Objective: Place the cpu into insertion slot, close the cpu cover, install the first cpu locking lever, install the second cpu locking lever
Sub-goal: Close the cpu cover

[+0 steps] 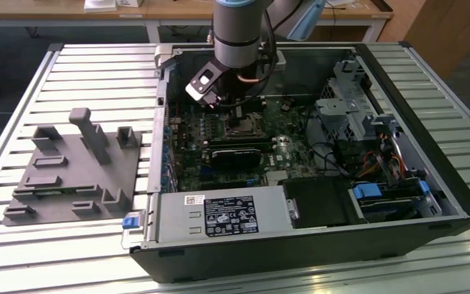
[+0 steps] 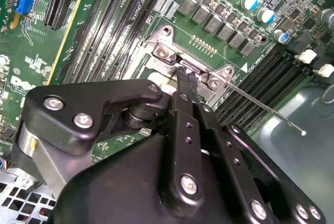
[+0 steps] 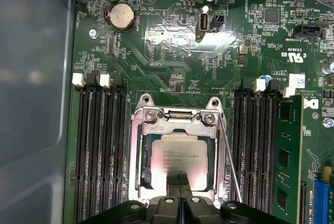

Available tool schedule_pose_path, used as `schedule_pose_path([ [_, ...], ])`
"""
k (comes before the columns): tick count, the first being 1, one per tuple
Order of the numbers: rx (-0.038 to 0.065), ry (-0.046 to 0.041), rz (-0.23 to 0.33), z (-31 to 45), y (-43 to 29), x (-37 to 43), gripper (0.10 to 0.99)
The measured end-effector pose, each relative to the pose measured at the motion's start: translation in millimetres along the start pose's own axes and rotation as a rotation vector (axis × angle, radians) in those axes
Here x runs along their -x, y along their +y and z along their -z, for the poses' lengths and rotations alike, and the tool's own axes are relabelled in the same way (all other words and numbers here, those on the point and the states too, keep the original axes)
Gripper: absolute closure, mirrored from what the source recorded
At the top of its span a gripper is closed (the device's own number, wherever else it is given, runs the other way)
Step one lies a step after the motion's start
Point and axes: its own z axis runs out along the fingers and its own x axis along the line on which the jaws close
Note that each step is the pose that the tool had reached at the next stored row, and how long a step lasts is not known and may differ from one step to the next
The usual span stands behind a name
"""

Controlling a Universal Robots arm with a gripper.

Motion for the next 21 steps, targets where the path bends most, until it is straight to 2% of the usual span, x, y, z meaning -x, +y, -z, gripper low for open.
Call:
schedule_pose_path([
  [6,0.0,0.0001,0.0,-1.7,7.8,0.2,0.98],
  [9,0.001,0.0018,0.0,-0.8,9.1,-0.1,0.98],
  [12,0.0,0.0007,0.0,3.5,9.1,0.0,0.98],
  [21,0.0,0.0007,0.0,3.4,15.5,0.2,0.98],
])
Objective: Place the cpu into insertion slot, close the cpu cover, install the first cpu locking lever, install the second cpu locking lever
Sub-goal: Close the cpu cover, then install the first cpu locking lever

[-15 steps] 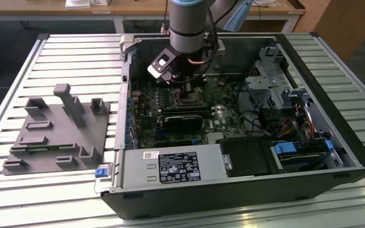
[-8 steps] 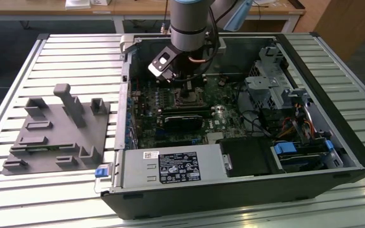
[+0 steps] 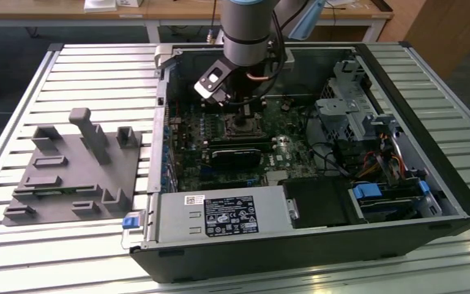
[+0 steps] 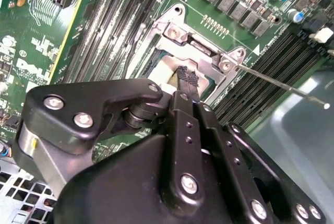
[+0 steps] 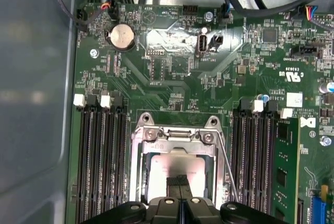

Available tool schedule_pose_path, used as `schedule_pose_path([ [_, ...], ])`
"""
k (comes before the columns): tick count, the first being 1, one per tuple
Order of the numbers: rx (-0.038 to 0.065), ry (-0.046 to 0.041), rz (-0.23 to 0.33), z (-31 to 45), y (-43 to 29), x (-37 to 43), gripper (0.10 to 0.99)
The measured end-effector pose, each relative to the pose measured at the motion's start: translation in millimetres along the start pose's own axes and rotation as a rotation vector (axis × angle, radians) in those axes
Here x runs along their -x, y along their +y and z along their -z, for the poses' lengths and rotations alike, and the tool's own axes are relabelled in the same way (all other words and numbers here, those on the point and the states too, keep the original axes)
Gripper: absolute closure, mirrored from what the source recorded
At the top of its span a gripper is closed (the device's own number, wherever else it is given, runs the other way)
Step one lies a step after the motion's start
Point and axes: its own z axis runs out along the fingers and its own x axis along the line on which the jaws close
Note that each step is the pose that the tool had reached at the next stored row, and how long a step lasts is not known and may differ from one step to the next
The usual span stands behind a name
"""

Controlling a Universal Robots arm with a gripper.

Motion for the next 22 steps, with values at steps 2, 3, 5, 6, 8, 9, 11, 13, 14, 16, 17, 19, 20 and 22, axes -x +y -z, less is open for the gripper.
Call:
schedule_pose_path([
  [2,0.0,0.0005,0.0,-0.1,0.9,0.0,0.98],
  [3,0.0,0.0007,0.0,-0.1,1.2,0.0,0.98],
  [5,0.0,0.0016,0.0,-0.1,2.2,0.0,0.98],
  [6,0.0,0.0016,0.0,-0.1,2.2,0.0,0.98],
  [8,0.0,0.0016,0.0,0.0,2.3,0.0,0.98],
  [9,0.0,0.0016,0.0,0.1,2.3,0.0,0.98],
  [11,0.0,0.0014,0.0,0.5,2.3,0.0,0.98],
  [13,0.0,0.0014,0.0,1.0,2.3,0.0,0.98],
  [14,0.0,0.0014,0.0,1.5,2.3,0.0,0.98],
  [16,0.0,0.0018,0.0,1.7,2.4,0.0,0.98],
  [17,0.0,0.0018,0.0,1.8,2.3,-0.1,0.98],
  [19,0.0,0.0016,0.0,2.1,2.3,0.0,0.98],
  [20,0.0,0.0015,0.0,2.3,2.3,0.0,0.98],
  [22,0.0,0.0015,0.0,2.8,2.4,0.0,0.98],
])
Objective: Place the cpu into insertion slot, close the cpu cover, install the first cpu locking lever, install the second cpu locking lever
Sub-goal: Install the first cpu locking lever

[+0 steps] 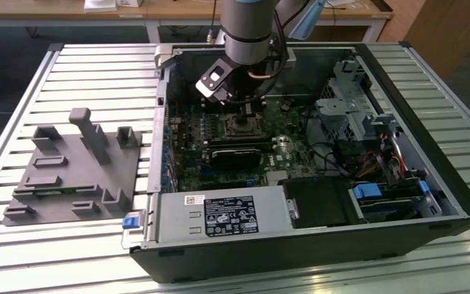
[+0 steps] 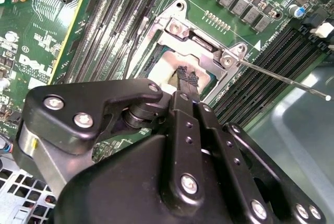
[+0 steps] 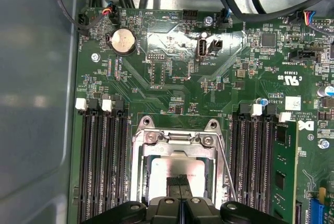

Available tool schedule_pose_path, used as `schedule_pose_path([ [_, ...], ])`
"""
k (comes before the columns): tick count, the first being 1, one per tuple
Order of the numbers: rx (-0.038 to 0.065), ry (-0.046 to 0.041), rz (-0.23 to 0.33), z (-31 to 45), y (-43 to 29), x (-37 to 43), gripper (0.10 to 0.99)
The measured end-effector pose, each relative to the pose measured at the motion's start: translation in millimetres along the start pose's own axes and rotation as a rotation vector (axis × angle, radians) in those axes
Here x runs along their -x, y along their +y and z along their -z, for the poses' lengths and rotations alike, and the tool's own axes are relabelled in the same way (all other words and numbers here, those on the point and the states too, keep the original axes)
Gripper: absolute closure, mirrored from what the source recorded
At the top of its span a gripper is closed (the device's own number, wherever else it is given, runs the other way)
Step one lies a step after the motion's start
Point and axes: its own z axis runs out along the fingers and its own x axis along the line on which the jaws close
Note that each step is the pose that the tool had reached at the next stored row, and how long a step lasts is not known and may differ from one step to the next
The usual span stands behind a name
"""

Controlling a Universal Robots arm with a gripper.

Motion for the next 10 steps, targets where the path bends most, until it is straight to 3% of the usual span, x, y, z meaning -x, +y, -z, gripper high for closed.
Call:
schedule_pose_path([
  [10,0.0,0.0,0.0,2.4,0.1,0.0,0.98],
])
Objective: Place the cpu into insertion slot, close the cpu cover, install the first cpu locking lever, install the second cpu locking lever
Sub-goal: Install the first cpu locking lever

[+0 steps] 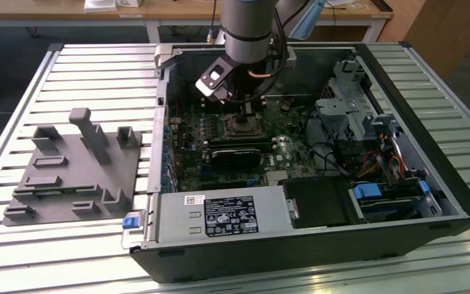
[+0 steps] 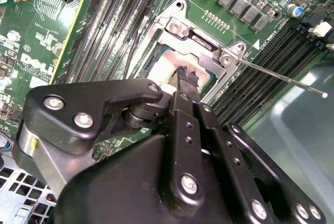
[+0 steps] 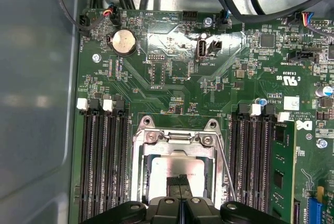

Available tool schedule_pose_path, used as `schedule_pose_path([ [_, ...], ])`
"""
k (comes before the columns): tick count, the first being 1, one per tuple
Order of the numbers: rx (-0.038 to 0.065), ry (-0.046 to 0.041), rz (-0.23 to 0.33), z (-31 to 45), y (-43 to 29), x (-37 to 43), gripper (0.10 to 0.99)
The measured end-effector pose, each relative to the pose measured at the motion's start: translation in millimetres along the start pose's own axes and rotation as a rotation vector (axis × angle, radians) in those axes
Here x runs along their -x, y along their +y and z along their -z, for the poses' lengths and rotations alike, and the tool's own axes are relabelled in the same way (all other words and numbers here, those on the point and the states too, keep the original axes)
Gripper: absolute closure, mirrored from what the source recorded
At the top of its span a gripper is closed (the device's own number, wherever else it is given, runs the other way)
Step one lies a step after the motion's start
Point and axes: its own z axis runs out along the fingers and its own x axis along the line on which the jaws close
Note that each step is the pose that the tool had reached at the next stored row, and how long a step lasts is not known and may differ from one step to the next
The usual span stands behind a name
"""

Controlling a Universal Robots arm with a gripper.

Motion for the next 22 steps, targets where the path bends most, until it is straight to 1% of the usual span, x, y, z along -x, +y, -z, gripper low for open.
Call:
schedule_pose_path([
  [8,0.0,-0.0001,0.0,2.2,0.1,-0.1,0.98],
  [12,0.0,0.0,0.0,4.8,0.1,-0.1,0.98],
  [22,0.0,0.0,0.0,15.7,0.4,-0.4,0.98],
])
